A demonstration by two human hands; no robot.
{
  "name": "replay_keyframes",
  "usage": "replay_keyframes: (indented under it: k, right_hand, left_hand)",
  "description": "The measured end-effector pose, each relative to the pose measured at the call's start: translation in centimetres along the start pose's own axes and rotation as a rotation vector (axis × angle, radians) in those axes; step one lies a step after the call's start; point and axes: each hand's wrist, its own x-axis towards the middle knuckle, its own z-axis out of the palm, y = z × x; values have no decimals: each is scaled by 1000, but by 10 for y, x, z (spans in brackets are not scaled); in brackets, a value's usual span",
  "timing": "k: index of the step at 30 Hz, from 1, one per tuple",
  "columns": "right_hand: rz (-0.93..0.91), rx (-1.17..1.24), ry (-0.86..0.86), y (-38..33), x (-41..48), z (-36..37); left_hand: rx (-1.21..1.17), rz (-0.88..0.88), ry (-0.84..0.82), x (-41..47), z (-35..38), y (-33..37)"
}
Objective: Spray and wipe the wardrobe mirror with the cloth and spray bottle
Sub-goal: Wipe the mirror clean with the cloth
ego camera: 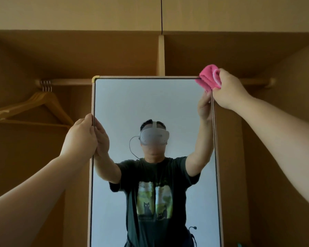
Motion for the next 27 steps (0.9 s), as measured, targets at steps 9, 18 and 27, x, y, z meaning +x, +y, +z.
replay_keyframes:
  k: [9, 18, 27]
  right_hand:
    - [112, 182, 16, 11, -31, 16]
    - [122, 194, 8, 15, -63, 25]
    - [177, 206, 61, 13, -90, 37]
  left_hand:
    - [-91, 64, 54, -12, -6, 6]
    - [-118, 42, 31, -27, -5, 1]
    - [-179, 13, 25, -48, -7, 4]
